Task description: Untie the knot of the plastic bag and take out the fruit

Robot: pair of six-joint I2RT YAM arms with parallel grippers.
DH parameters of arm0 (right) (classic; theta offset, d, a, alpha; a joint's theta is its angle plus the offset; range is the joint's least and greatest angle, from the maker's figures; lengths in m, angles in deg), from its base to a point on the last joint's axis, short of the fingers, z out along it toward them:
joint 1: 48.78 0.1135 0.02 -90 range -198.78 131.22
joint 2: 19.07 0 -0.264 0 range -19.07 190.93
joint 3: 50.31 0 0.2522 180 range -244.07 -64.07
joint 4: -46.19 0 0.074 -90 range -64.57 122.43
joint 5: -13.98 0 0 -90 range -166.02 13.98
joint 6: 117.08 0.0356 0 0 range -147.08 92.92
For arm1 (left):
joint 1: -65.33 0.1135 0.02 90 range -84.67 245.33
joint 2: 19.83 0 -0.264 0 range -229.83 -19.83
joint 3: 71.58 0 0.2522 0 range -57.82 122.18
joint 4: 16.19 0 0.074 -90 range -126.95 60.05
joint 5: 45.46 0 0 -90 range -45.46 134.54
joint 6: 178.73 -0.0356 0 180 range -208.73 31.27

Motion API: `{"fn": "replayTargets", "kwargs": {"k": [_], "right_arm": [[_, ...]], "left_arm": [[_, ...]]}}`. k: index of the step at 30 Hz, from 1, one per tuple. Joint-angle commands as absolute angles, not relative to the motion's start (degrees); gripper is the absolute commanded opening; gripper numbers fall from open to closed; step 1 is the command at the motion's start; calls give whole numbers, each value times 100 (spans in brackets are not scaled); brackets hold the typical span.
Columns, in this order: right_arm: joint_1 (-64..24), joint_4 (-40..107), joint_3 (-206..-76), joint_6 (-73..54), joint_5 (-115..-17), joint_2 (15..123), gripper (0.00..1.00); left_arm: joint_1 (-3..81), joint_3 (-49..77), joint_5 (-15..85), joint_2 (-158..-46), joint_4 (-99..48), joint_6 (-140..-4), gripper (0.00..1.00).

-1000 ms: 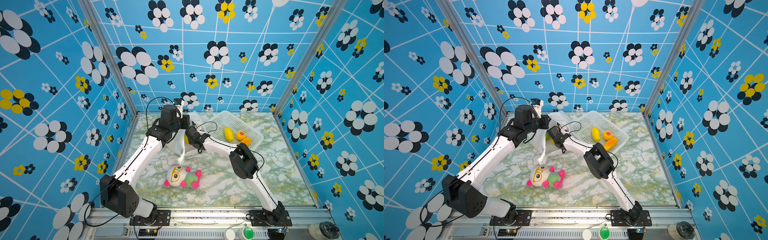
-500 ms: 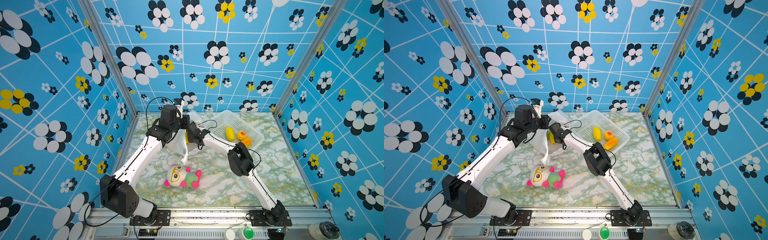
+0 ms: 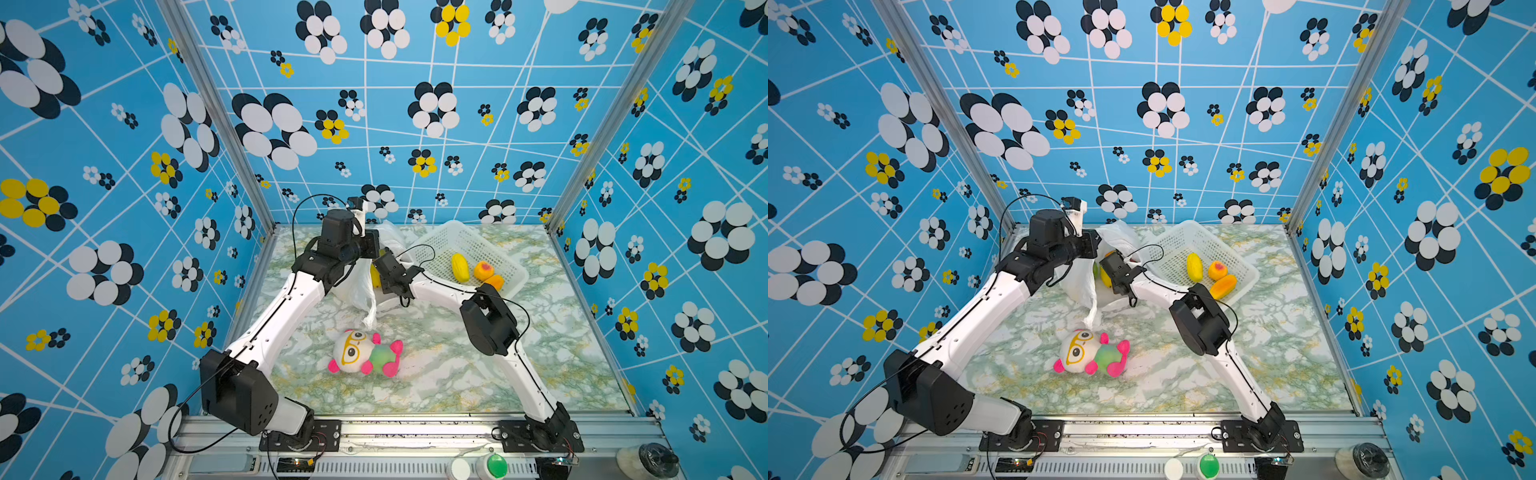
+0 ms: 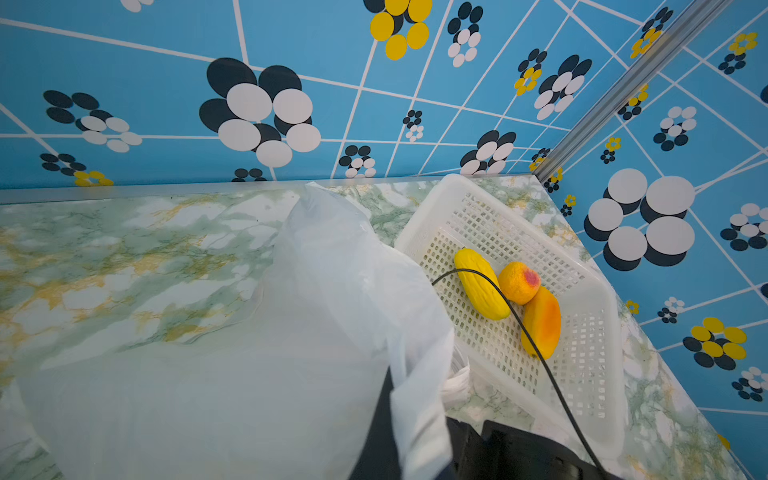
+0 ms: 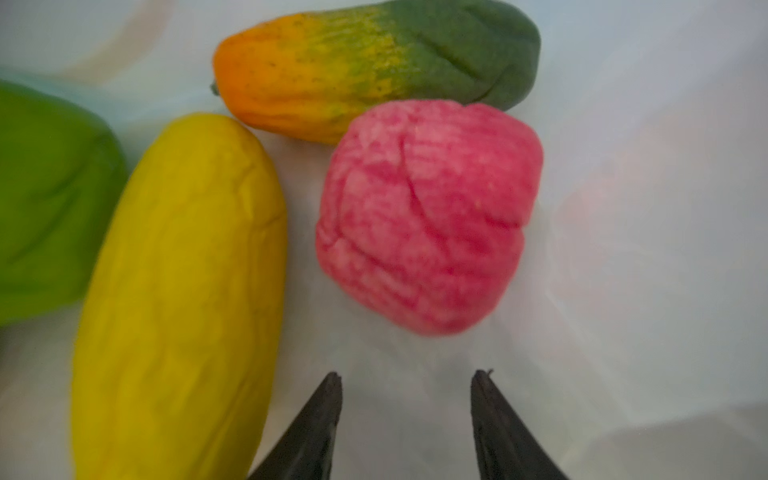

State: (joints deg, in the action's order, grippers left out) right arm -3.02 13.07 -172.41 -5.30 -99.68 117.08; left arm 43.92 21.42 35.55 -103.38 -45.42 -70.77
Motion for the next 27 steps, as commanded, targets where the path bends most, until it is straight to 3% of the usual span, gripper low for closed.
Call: {"fn": "replayTargets", "kwargs": {"k": [1,12,15,22,27], "right_arm": [[-135,2217,-16709,-788,-9842,10792,48],[-37,3827,-14718,-974,-9141,9349,41],[-26,3657,-14853,-943,-9457,9519,47],[-44,2185,-16596,-611,-10606,10935,67],[-111,1378,-17837,-481,-10917,11780,80]], "left_arm": [[4387,2305,3542,-10271,-4560,-7054,0],[4386,2293,3548,-10245,-4560,-7036,0],[4386,2294,3529,-10261,-4559,-7027,0],[4386,2292,3539,-10245,-4573,-7022,0],[4383,2295,3531,-10232,-4577,-7038,0]]}}
